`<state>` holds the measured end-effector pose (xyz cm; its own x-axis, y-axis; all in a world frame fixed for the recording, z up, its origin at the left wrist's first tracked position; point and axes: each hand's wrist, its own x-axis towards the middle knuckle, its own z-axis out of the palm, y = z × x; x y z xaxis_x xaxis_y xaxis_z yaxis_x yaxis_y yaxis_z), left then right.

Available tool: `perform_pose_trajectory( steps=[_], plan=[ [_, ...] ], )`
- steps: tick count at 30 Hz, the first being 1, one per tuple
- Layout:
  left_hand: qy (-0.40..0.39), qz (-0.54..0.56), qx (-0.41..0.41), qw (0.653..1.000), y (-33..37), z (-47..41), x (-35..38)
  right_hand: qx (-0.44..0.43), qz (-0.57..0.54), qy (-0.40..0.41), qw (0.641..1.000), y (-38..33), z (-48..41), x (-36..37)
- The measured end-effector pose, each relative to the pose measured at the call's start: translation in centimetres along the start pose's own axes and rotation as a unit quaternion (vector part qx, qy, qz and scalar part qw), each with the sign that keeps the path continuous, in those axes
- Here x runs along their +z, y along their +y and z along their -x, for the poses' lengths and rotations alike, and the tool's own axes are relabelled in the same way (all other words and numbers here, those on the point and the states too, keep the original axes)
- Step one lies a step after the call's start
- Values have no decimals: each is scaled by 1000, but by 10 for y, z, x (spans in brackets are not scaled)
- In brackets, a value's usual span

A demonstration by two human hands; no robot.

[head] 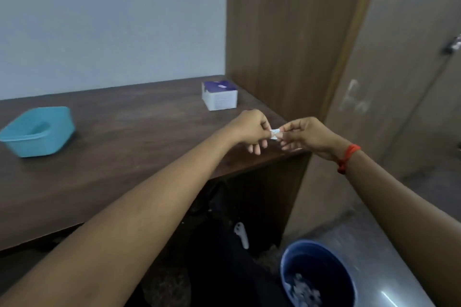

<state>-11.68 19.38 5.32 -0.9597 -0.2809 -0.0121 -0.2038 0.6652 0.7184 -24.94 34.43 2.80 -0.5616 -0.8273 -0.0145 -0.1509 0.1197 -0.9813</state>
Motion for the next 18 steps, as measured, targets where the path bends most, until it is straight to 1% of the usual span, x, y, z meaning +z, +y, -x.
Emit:
perform_pose_trajectory(
  steps=[4,7,10,13,18],
  plan=[
    [-76,18,28,997,51,-23,81,46,-1,31,998,31,62,-80],
    [-139,10,30,990,66,-32,140,97,13,53,994,66,102,-117],
    [-181,10,23,983,66,-37,198,151,15,77,985,110,134,-139],
    [-216,18,-1,976,58,-41,249,200,-1,98,975,153,155,-152],
    [-252,14,-41,967,31,-53,320,254,-28,100,962,218,174,-156]
  ],
)
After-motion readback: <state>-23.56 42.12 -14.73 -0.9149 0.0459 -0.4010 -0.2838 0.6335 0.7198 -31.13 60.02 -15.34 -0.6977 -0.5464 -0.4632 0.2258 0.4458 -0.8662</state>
